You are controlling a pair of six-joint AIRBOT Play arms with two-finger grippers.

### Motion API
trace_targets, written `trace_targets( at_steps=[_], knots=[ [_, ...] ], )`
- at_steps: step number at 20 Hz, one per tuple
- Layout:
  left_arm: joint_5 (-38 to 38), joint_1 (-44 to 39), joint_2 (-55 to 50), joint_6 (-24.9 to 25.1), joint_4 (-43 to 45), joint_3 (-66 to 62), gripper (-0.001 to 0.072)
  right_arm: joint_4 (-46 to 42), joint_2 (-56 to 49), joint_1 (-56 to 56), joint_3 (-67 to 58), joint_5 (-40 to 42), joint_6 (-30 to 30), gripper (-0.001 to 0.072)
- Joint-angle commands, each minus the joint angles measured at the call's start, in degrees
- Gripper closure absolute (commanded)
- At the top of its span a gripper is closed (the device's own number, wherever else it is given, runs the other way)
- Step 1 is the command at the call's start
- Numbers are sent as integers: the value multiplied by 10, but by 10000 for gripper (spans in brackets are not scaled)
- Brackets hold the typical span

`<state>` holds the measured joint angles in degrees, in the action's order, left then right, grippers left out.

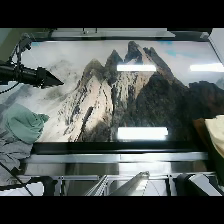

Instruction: Fold the shirts.

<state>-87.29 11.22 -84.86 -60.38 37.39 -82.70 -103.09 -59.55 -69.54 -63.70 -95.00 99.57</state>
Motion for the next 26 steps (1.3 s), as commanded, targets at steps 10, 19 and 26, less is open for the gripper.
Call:
trace_targets(
  at_steps=[10,19,26],
  knots=[
    [5,0,0,0,-46,0,690,240,-32,89,25,113,3,690],
    [-21,-64,132,22,-100,122,693,519,84,515,128,160,-141,690],
    [37,-157,368,-26,-99,426,690,519,222,782,328,243,-92,690]
  ],
)
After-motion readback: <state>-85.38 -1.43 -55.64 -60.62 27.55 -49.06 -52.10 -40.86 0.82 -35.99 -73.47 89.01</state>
